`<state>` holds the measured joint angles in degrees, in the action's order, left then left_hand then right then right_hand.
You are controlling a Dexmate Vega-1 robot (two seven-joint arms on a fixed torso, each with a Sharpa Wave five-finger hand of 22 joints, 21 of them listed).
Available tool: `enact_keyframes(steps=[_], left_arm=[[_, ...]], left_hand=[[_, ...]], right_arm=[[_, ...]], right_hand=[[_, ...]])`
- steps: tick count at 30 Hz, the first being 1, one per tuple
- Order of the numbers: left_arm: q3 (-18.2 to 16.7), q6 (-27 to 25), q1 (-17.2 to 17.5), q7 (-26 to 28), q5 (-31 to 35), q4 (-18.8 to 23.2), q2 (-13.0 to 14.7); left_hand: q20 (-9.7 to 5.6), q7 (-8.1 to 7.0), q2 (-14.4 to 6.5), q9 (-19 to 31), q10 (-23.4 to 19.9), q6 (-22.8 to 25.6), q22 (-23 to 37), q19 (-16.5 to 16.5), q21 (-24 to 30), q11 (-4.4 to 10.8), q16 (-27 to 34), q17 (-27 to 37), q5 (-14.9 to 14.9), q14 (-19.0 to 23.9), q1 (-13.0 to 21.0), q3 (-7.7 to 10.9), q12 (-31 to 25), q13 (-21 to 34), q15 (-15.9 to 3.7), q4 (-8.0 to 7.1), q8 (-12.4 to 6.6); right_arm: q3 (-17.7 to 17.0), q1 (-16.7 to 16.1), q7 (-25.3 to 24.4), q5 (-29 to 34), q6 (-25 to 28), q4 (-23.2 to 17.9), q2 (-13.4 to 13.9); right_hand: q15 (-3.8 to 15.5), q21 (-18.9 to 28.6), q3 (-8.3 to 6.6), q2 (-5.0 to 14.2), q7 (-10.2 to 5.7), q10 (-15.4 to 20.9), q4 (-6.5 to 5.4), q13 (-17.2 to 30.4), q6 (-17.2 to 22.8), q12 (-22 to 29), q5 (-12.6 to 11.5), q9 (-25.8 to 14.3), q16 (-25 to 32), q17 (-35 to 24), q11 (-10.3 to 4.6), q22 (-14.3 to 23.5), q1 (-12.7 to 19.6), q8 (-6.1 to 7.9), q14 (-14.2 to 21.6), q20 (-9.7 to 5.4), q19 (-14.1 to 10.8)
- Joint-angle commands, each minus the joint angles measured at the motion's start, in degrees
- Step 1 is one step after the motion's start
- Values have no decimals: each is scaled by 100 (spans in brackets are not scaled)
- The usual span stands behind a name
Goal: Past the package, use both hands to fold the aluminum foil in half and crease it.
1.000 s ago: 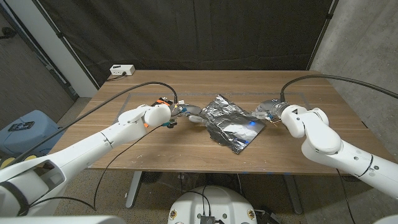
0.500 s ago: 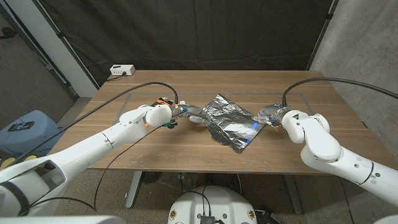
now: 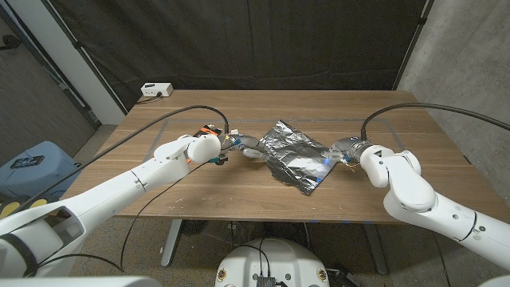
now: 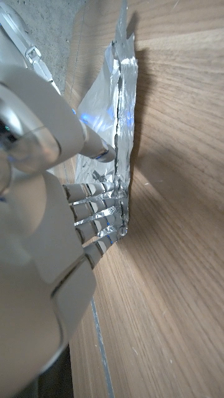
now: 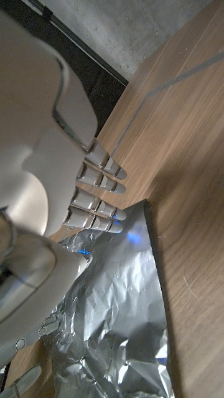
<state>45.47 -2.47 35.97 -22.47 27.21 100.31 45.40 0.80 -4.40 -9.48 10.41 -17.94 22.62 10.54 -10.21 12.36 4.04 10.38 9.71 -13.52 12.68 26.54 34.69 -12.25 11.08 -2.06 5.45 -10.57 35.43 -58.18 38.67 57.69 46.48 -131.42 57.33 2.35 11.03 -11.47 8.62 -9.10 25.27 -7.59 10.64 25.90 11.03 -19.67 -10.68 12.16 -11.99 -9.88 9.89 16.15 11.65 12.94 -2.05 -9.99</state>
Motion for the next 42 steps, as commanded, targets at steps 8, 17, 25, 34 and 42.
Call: enact_keyframes(steps=[8,17,25,34,42], left_arm=[[44,-27,-42,-50,-3,10,-61],[35,-2,-35,-65,-27,30,-27],[42,26,-42,-72,-14,28,-13],[29,34,-38,-73,-23,18,-7],[19,96,-41,-51,-27,-18,7]], left_hand=[[-25,3,7,-6,-26,19,13,-45,8,5,-7,10,38,43,-66,72,18,11,-15,-1,7],[-28,5,8,-6,-25,19,13,-45,7,12,-8,10,41,45,-73,81,20,11,-8,4,6],[-33,3,10,-6,-29,29,13,-48,7,9,-8,9,44,45,-81,91,19,11,-6,9,3],[-36,-2,12,-6,-32,24,13,-49,7,14,-10,8,47,42,-90,103,20,11,-11,16,5],[-35,-4,14,-6,-31,37,13,-49,6,15,-11,6,50,42,-96,115,22,12,-7,26,0]], right_arm=[[221,143,-422,-289,-173,474,-121],[369,245,-517,-410,-243,695,-150],[464,285,-579,-509,-221,772,-132],[536,309,-572,-535,-153,669,-58],[491,275,-447,-434,-58,245,87]], right_hand=[[109,7,-61,16,3,24,-8,21,36,3,2,0,0,4,-56,11,-4,15,38,-61,22],[118,5,-69,22,-3,22,-11,21,42,-1,3,0,1,4,-61,10,-9,14,36,-78,32],[148,7,-80,29,-10,43,-16,22,56,3,4,0,4,4,-52,10,-16,16,42,-91,34],[139,9,-90,31,-3,45,-16,22,54,0,5,0,5,5,-67,9,-19,12,43,-101,34],[140,9,-99,28,-7,43,-14,23,66,-4,7,-1,3,6,-76,9,-21,14,38,-102,37]])
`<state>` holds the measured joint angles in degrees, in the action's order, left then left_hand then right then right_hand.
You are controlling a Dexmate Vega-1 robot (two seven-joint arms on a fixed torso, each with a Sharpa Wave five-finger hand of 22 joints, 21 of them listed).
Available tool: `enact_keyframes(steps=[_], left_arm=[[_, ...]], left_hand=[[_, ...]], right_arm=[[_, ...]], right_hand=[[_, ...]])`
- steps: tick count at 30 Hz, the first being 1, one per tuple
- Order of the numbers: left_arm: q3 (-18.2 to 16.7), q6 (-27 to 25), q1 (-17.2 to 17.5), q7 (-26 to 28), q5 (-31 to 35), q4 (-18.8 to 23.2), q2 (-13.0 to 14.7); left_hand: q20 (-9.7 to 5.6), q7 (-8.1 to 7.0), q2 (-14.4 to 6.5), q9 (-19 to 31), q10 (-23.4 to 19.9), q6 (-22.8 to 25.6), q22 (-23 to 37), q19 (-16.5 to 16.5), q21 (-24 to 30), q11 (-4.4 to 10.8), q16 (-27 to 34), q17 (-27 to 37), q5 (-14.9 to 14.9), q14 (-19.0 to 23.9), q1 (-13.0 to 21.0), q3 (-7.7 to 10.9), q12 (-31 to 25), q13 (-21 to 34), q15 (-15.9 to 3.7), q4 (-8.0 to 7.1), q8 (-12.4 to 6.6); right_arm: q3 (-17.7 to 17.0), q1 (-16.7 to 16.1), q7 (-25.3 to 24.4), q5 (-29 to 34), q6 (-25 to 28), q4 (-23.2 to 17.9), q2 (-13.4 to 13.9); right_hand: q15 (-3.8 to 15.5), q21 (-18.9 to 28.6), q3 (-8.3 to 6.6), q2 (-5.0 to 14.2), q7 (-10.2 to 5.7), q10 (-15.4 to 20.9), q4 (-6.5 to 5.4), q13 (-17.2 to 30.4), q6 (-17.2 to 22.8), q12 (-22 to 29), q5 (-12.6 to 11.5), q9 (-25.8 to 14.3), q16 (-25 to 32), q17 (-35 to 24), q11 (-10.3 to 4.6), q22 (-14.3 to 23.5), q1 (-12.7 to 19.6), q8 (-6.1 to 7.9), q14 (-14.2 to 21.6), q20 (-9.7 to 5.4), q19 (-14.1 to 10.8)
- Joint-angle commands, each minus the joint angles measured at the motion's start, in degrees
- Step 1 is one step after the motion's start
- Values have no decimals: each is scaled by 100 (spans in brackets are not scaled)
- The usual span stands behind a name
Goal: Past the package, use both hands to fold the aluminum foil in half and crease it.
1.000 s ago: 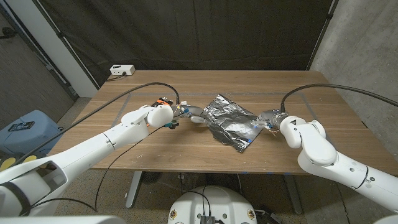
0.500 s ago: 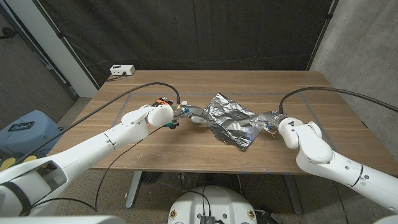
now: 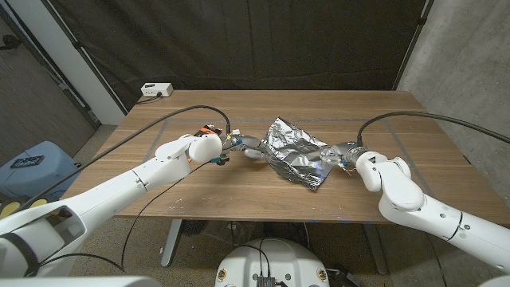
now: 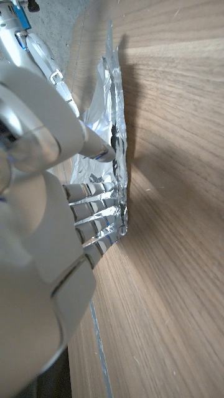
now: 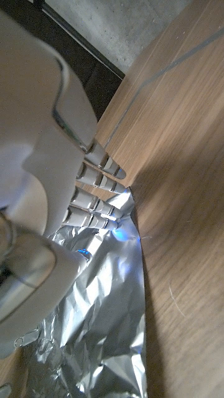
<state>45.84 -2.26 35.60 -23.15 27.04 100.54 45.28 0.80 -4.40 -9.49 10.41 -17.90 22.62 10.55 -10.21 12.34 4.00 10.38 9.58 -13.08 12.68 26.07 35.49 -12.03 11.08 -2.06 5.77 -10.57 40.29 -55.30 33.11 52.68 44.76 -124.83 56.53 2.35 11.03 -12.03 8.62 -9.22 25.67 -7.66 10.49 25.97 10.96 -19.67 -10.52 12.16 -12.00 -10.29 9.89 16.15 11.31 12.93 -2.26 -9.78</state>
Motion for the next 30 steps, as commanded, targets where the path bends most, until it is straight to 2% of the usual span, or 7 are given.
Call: enact_keyframes(steps=[1,4,9,21,30], left_arm=[[-23,64,1,25,-5,-38,20],[-21,166,-18,38,-16,-81,31],[-37,150,-5,75,8,-75,28],[-27,183,-19,68,-22,-132,-16],[-27,160,-6,89,1,-112,-14]], left_hand=[[-36,-3,15,-6,-38,38,11,-48,7,20,-12,19,6,42,-48,36,-1,12,-10,-5,0],[-31,2,12,-5,-35,35,11,-46,7,17,-12,19,7,41,-49,41,0,12,-10,-3,2],[-32,1,12,-5,-40,38,12,-46,6,14,-12,18,8,41,-52,50,-1,12,-12,3,1],[-27,5,12,-5,-40,34,12,-43,4,16,-14,19,11,38,-63,66,1,13,-2,10,4],[-31,0,13,-5,-39,34,12,-45,4,9,-13,18,13,40,-70,77,2,13,-13,16,4]], right_arm=[[-6,-23,120,92,129,-473,178],[-55,-53,129,135,147,-632,202],[-132,-94,115,213,133,-816,210],[-346,-139,175,380,63,-1028,221],[-613,-300,83,483,56,-1277,256]], right_hand=[[140,10,-46,27,3,9,-6,37,60,5,7,-17,3,7,-8,8,-22,47,39,-81,16],[138,10,-49,24,0,9,-5,38,59,4,8,-17,3,8,-31,8,-22,45,37,-81,18],[132,11,-53,15,16,17,-1,38,62,6,10,-18,2,10,14,8,-22,44,38,-76,19],[123,11,-61,1,13,15,8,38,79,1,13,-18,6,13,-7,8,-21,47,49,-69,23],[122,15,-68,-5,20,19,12,39,88,1,16,-18,6,15,20,8,-22,47,51,-66,17]])
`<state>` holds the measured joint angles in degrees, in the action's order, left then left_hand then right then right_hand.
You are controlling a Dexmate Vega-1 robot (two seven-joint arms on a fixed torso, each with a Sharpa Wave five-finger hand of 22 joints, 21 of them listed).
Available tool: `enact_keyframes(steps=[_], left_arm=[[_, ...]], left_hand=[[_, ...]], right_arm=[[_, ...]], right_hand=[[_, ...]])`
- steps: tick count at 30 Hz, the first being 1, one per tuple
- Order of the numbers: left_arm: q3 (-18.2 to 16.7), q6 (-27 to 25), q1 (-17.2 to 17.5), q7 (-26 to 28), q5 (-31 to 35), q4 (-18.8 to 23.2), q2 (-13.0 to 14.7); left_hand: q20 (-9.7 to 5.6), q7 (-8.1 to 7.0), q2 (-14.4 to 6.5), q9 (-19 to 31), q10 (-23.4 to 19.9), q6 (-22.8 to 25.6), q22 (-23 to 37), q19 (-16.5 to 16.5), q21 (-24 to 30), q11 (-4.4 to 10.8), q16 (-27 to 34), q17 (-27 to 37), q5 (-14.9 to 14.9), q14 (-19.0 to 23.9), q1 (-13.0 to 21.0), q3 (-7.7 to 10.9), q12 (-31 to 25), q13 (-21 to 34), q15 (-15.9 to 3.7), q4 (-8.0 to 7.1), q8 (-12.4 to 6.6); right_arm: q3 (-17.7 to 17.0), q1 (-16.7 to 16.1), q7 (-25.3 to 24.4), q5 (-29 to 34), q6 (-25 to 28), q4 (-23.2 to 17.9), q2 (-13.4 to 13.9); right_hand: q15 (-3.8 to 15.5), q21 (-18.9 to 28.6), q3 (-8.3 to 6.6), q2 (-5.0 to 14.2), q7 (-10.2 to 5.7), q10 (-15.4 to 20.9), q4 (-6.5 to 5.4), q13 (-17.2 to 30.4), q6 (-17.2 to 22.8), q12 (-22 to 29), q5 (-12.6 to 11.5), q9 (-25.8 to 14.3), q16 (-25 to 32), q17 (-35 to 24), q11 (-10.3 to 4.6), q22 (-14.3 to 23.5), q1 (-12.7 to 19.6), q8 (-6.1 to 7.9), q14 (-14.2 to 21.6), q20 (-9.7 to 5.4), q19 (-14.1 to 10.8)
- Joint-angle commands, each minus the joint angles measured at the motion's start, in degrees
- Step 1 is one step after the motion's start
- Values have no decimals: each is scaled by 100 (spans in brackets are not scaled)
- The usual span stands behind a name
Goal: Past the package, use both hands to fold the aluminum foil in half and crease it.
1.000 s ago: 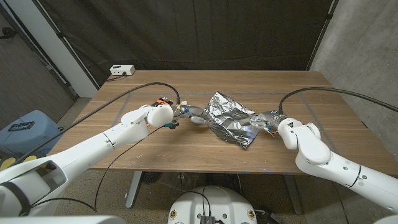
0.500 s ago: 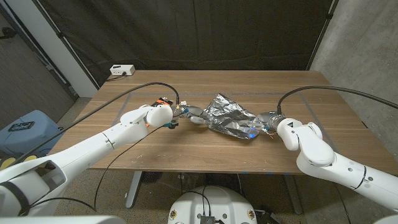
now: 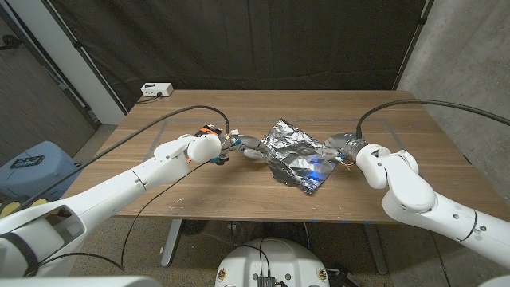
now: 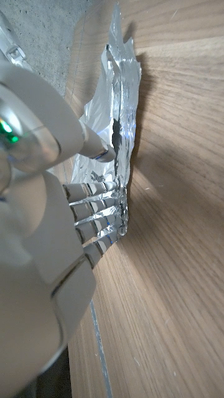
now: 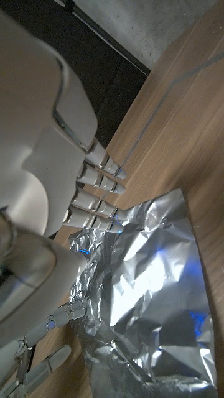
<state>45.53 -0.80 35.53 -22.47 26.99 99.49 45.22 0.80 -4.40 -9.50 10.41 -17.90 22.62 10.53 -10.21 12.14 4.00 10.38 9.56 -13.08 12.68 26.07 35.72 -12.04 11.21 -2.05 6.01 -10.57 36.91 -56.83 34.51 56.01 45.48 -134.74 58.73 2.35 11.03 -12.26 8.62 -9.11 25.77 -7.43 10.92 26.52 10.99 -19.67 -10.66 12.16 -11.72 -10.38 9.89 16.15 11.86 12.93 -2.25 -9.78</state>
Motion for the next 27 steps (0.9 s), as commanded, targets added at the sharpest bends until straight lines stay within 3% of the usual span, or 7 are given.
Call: enact_keyframes(steps=[1,12,27], left_arm=[[4,71,-10,12,-7,-12,6],[-40,-20,42,-30,47,185,70],[-50,-58,-26,-162,81,258,56]], left_hand=[[-35,3,15,-5,-40,35,14,-46,24,12,-13,19,14,41,-71,55,2,-1,-15,-5,4],[-32,1,13,-5,-34,37,14,-45,23,0,-13,19,16,43,-78,72,6,-1,-8,4,3],[-41,1,13,-4,-29,30,14,-42,21,8,-16,19,20,35,-93,88,8,0,-10,10,6]], right_arm=[[-306,-164,-67,165,4,-311,26],[-770,-414,-438,114,140,-439,6],[-984,-288,-874,-177,89,-172,-114]], right_hand=[[116,16,-45,-6,7,10,-11,-4,33,-2,16,-3,6,-14,31,7,-22,-8,51,-68,14],[124,26,-50,-17,27,11,-7,-3,33,-4,21,-4,11,-12,62,7,-27,-12,64,-59,-12],[147,37,-53,-30,35,15,-5,-2,35,-4,26,-4,26,-11,91,7,-37,-15,108,-65,-48]])
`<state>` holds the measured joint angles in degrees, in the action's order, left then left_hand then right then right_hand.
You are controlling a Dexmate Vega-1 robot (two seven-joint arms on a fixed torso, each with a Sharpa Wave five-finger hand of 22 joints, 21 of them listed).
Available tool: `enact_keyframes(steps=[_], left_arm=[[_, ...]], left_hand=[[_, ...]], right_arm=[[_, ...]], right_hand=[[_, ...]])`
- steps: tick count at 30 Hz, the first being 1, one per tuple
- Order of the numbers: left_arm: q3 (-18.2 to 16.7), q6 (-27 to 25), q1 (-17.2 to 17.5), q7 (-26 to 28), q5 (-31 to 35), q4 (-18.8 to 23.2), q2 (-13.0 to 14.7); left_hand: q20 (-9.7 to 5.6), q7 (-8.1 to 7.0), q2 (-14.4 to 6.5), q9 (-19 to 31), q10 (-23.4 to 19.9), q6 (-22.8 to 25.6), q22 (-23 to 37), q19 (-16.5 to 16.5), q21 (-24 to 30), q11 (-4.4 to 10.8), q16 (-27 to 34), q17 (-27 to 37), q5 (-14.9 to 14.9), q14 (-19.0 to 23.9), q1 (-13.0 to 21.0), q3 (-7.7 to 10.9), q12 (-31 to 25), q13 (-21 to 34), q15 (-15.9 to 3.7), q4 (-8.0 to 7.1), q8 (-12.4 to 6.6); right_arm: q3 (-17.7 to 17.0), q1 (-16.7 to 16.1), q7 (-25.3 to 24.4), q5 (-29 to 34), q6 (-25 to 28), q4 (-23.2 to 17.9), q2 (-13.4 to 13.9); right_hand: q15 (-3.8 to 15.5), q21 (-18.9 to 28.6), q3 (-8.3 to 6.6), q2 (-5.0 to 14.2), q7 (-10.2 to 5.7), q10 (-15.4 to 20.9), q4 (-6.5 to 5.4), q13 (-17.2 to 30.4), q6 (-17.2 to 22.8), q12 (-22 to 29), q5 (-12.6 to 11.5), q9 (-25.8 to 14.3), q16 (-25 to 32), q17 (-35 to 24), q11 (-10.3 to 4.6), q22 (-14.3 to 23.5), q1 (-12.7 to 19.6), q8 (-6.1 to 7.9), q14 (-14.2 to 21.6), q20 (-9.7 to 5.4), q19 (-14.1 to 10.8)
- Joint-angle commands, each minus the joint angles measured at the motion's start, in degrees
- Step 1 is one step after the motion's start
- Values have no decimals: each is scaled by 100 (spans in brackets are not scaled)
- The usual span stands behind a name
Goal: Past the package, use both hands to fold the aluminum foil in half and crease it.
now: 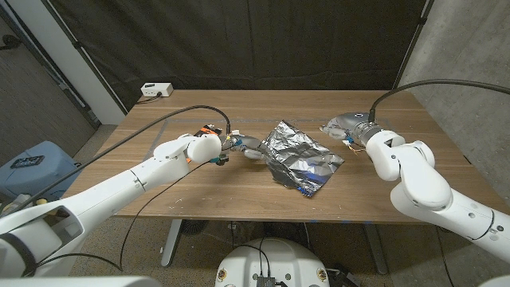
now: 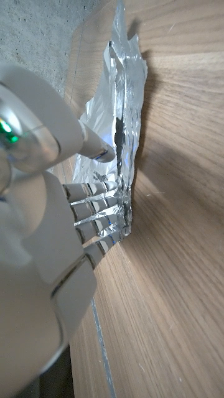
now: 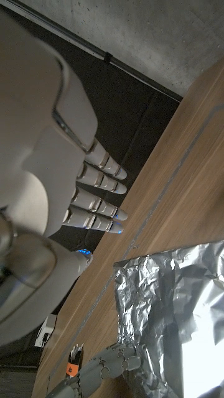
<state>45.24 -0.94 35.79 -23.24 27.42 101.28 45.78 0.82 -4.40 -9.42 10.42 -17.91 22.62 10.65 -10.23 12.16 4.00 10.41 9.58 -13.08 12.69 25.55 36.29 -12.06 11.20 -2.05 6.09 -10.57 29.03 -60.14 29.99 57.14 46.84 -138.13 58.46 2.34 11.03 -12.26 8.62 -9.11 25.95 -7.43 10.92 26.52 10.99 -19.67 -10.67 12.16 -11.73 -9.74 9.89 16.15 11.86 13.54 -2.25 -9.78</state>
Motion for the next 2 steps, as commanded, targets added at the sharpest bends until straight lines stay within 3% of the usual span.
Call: enact_keyframes(steps=[1,2], left_arm=[[-29,-46,-54,-86,31,79,3],[-38,-37,-58,-83,18,70,4]], left_hand=[[-45,-1,5,-5,-31,35,2,-41,19,13,-19,17,20,35,-42,32,10,2,-16,2,5],[-41,3,6,-5,-29,33,2,-40,19,12,-19,17,20,35,-42,32,11,2,-10,4,5]], right_arm=[[-219,48,-472,-369,-67,191,-107],[-246,50,-512,-459,-77,205,-128]], right_hand=[[151,39,-54,-30,38,-7,-4,-2,34,-5,26,-3,26,-10,31,7,-37,-17,47,-69,-52],[155,39,-54,-31,39,-3,-4,-2,35,-4,27,-3,29,-10,32,7,-38,-16,56,-66,-52]])
